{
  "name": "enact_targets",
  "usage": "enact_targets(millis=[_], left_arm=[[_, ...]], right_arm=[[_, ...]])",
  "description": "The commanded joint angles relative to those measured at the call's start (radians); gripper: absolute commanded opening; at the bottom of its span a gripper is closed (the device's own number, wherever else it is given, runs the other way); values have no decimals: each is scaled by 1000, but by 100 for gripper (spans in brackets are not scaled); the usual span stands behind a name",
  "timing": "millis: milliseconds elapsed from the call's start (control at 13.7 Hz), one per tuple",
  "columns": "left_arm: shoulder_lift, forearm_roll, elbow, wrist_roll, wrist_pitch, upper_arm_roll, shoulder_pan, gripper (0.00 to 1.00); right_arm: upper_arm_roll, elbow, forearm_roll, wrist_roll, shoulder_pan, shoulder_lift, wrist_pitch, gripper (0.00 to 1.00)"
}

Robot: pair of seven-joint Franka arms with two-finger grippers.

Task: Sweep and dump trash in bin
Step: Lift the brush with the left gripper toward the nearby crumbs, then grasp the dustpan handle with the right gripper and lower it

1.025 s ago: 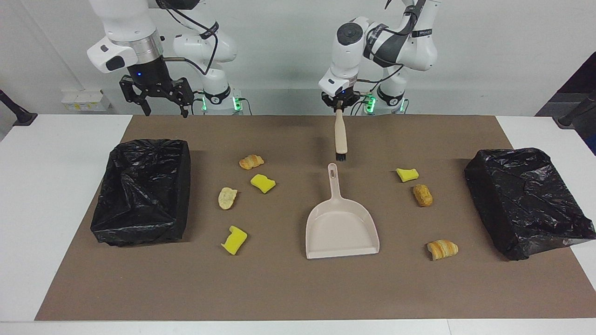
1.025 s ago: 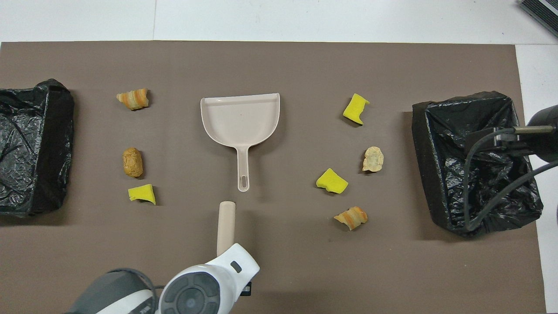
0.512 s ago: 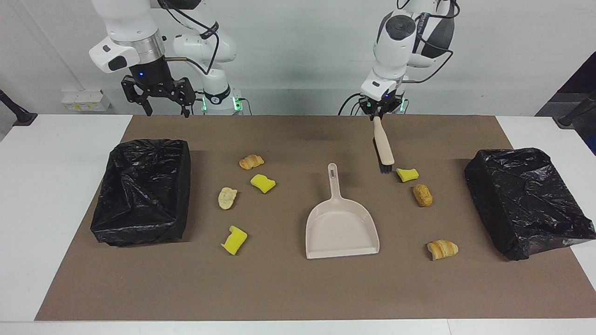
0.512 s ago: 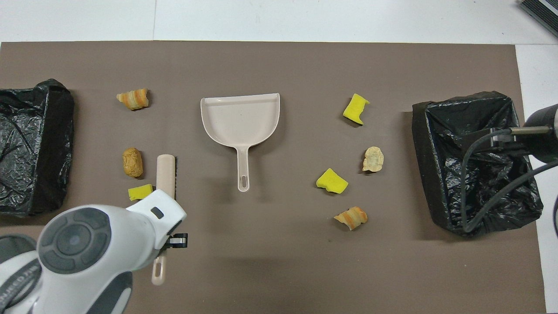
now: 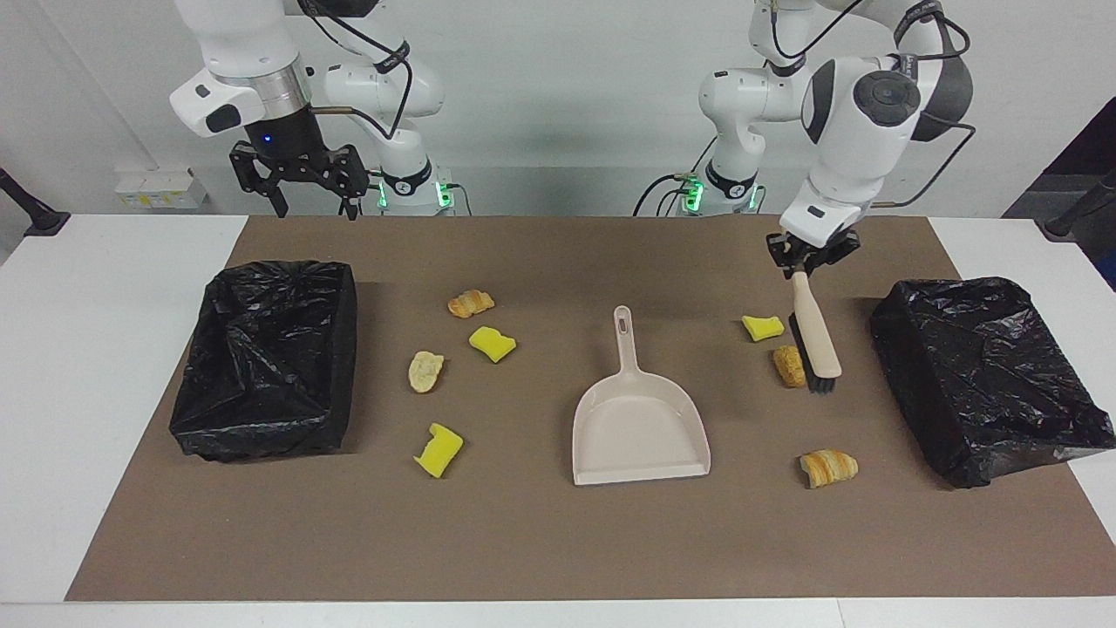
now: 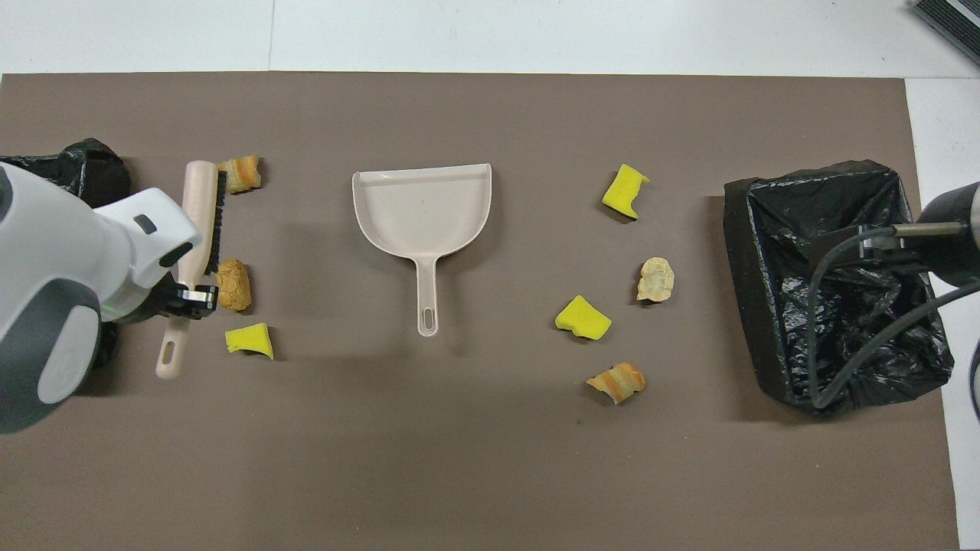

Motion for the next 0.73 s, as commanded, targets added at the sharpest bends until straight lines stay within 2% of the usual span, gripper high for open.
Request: enact_targets(millis=[0,220,366,512,659], left_arm=[[122,33,163,143,-22,-12,103,0],[273,141,249,234,21,-13,127,0],[363,174,293,321,84,-13,130,0],[403,177,296,385,130,-13,137,0],[407,172,274,477,151,-13,135,0]], right_arm=[[2,-25,15,-26,-8,-18,18,100],[6,-28,8,-26,-2,-4,21,100],[6,-31,10,2,52,57,80,100],[6,-23,-8,142,153,123,166,100],[6,-22,-10,222,227,186,246,100]])
